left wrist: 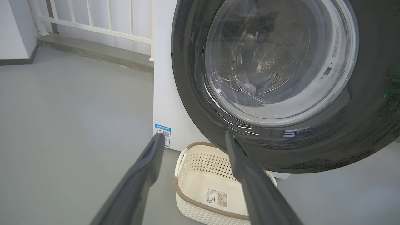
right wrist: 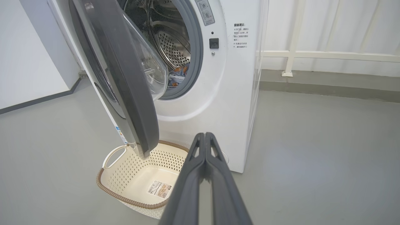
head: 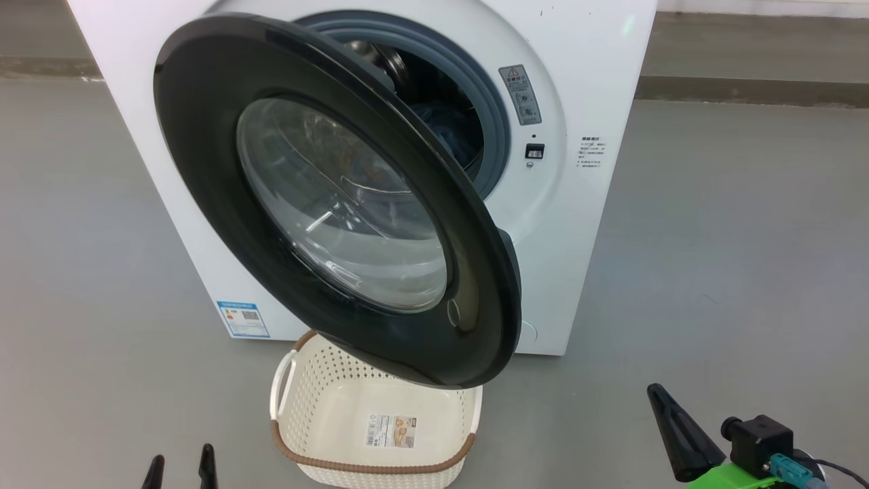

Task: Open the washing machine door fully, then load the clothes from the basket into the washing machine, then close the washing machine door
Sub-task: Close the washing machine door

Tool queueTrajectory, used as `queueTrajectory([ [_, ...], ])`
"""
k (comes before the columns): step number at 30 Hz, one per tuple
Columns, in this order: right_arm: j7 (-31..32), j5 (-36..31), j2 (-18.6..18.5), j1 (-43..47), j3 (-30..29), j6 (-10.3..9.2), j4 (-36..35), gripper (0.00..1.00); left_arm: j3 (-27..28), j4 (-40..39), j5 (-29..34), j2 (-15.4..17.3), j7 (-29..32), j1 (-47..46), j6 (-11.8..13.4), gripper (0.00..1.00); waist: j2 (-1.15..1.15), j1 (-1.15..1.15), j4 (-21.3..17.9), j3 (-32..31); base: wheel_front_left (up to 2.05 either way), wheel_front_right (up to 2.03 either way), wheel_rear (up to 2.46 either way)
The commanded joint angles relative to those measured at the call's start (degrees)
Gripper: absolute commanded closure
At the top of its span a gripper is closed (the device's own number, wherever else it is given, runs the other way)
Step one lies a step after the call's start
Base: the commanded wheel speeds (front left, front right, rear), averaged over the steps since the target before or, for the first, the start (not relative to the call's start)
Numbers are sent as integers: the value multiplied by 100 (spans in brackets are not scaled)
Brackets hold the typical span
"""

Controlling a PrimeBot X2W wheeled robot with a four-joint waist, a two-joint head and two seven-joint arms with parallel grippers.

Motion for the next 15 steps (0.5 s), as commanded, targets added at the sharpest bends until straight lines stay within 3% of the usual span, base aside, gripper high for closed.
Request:
queueTrajectory([
  [1, -70, 48, -31, -80, 73, 9, -123, 100, 204, -154, 55, 30, -70, -57, -36, 0, 0, 0, 0, -7, 0, 0, 0],
  [10, -70, 204, 75, -553, -107, 9, -809, 100, 238, -197, -142, 28, -70, 19, 16, 0, 0, 0, -46, -41, 0, 0, 0],
  [15, -70, 264, 163, -1090, 204, 9, -1497, 100, 206, -228, -174, 28, -70, -8, 50, 0, 0, 0, -44, -12, 0, 0, 0],
])
